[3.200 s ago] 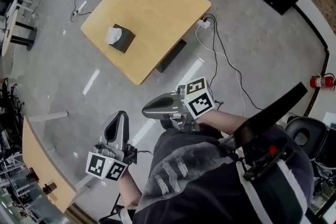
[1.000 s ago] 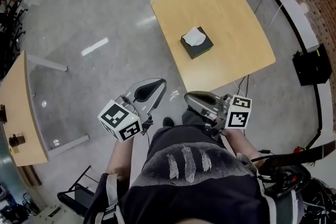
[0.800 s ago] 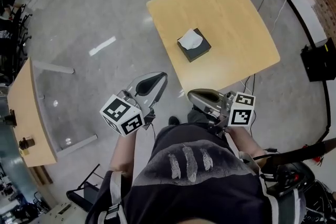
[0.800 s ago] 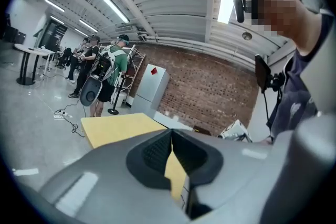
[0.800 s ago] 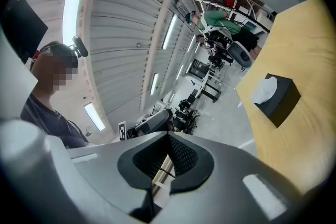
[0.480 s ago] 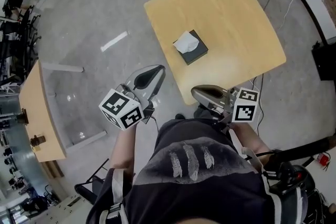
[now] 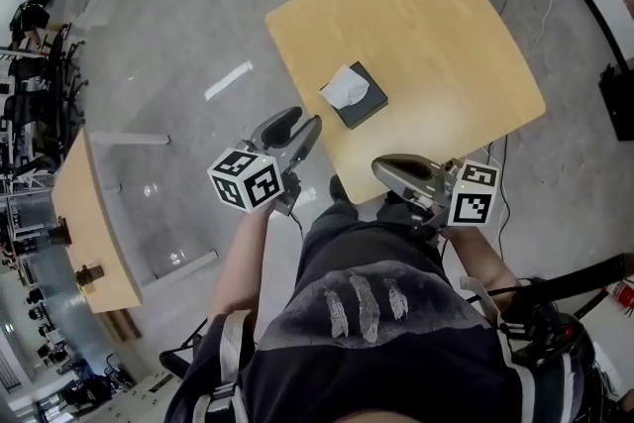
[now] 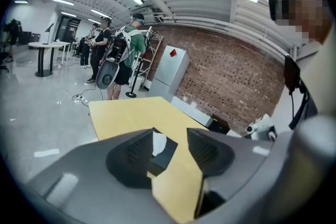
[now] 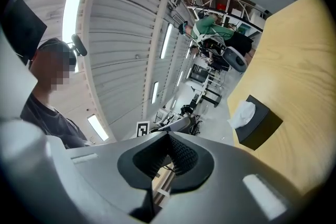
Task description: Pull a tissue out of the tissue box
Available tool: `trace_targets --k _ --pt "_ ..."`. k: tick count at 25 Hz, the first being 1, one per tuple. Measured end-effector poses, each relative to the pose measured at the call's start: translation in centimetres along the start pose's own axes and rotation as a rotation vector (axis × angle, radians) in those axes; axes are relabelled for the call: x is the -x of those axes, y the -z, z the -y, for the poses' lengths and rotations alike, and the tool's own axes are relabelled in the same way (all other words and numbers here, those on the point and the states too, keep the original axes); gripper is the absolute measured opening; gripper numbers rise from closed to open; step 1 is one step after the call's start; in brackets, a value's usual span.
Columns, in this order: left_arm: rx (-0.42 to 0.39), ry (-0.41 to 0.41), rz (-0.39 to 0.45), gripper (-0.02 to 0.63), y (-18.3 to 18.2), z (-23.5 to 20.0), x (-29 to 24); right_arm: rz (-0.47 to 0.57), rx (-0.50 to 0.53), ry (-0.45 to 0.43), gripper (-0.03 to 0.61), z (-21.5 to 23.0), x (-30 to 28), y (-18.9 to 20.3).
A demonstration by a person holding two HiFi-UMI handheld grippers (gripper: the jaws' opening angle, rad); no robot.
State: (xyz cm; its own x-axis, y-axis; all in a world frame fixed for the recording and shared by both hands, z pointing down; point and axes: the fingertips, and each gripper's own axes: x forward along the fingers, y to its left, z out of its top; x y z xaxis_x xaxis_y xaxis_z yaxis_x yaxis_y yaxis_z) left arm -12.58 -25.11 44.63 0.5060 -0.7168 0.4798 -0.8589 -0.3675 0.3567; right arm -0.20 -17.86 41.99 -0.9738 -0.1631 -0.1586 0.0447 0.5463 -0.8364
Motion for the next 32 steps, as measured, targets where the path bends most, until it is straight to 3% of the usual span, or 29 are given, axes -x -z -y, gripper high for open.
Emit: trace_targets --k 4,12,19,23,32 --pt "0.035 -0.022 -0.088 0.307 2.5 -2.7 -3.0 0.014 -0.010 0.043 -0.002 0.5 0.0 0.9" --pt "0.142 0.011 -0.148 0.326 4.7 -6.8 -8.6 0.040 -0.030 0.133 -0.002 1.2 -3.0 2.9" --pt "0.227 0.070 -0.184 0.324 6.0 -7.7 -9.7 0.016 -0.048 0.190 -0.002 0.4 -5.2 4.5" --pt "0.304 0.107 -0.191 0.269 6.7 -7.7 -10.0 0.035 -0.036 0.212 -0.002 0.6 -5.4 3.6" --pt "0.314 0.053 -0.219 0.106 7.1 -9.0 -10.0 0.045 -0.028 0.234 -0.002 1.1 -5.4 3.0"
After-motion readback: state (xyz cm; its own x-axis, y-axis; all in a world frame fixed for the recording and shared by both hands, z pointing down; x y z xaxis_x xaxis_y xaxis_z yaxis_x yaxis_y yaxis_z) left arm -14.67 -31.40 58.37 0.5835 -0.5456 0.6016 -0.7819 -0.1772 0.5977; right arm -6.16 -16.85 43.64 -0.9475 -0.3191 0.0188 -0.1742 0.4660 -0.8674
